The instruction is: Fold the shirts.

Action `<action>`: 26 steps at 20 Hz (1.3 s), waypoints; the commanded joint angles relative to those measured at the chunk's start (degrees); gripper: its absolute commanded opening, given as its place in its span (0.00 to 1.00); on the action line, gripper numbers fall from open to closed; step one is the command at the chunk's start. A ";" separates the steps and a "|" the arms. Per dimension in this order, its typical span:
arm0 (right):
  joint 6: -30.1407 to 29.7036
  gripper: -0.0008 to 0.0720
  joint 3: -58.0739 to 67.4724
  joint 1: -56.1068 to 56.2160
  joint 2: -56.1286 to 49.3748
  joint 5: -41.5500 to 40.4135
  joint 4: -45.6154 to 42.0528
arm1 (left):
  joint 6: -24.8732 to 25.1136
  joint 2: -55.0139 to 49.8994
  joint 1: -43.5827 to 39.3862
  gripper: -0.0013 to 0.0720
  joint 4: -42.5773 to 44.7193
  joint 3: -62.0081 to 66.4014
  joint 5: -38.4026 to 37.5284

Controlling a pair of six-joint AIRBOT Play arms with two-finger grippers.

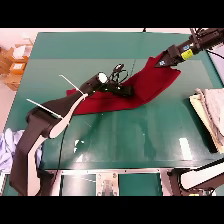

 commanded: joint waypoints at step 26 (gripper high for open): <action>11.41 0.64 -2.25 38.80 -18.88 -52.09 2.67 | -9.09 20.87 39.82 0.05 33.16 8.76 -45.94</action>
